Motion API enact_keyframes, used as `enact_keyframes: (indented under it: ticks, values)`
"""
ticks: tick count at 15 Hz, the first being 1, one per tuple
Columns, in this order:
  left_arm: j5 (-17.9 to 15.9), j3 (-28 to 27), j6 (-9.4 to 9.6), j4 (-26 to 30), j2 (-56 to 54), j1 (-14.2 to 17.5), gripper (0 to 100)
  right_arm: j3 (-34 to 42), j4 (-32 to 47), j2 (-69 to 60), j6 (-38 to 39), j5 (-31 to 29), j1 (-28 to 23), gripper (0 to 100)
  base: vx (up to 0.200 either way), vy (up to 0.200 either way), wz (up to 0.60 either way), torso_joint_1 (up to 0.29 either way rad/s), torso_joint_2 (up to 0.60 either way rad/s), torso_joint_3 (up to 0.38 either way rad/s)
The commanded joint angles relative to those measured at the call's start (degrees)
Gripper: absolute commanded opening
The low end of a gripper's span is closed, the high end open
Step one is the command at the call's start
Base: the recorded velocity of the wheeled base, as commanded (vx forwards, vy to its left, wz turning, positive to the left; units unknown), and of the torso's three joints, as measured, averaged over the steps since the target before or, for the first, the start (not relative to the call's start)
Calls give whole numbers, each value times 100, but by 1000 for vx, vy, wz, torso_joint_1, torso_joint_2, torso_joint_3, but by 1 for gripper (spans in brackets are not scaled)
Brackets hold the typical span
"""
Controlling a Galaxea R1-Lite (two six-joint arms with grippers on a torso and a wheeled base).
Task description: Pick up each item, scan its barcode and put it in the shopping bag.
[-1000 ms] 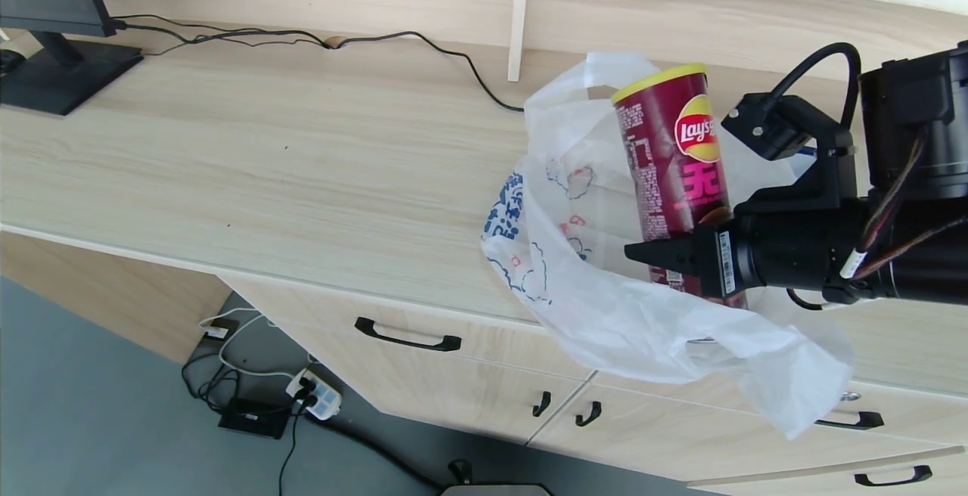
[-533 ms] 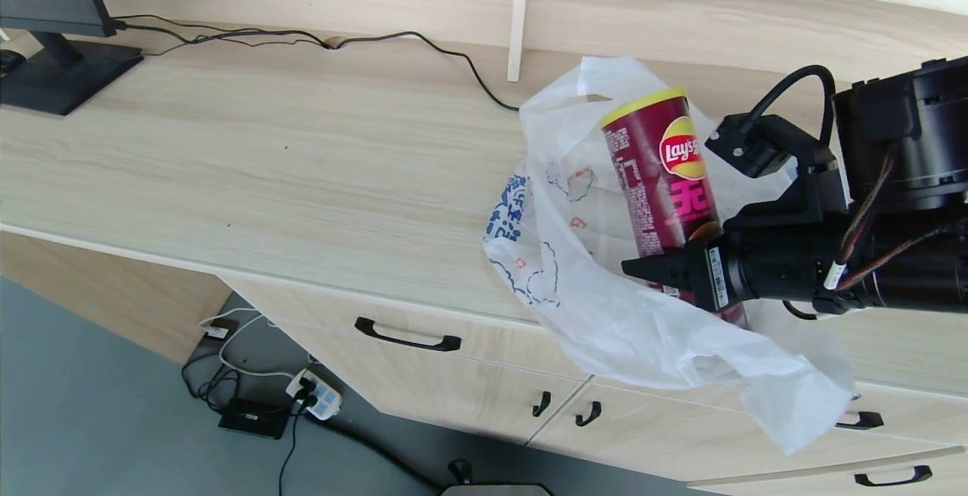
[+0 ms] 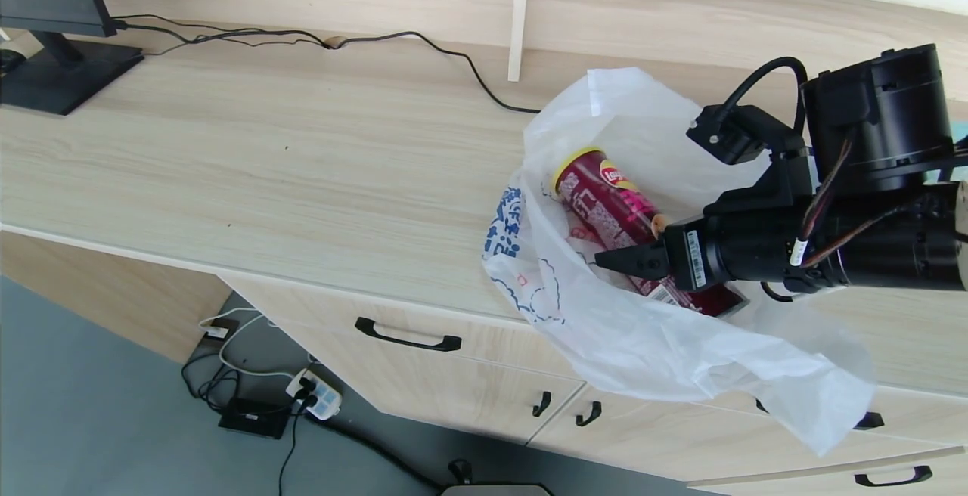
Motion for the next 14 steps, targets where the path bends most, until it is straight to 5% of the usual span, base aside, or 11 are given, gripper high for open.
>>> enact_keyframes:
  ticks: [1, 6, 8, 11, 14]
  values:
    - [1, 0, 0, -4, 9, -1, 100, -106, -21, 45, 10, 7, 1, 100, 0, 0, 0, 0, 0, 0]
    - [1, 0, -27, -4, 9, -1, 100, -299, -601, -412, 36, -10, -35, 100, 0, 0, 0, 0, 0, 0]
    - [1, 0, -35, 5, 9, -1, 100, 114, -2174, -579, -16, -54, 88, 100, 0, 0, 0, 0, 0, 0]
    - [1, 0, -35, 5, 9, -1, 100, 993, -4547, -702, -280, -1329, 124, 100, 0, 0, 0, 0, 0, 0]
    - [1, 0, -27, 23, 9, -1, 100, 1353, -4002, -1414, -421, -1267, 159, 100, 0, 0, 0, 0, 0, 0]
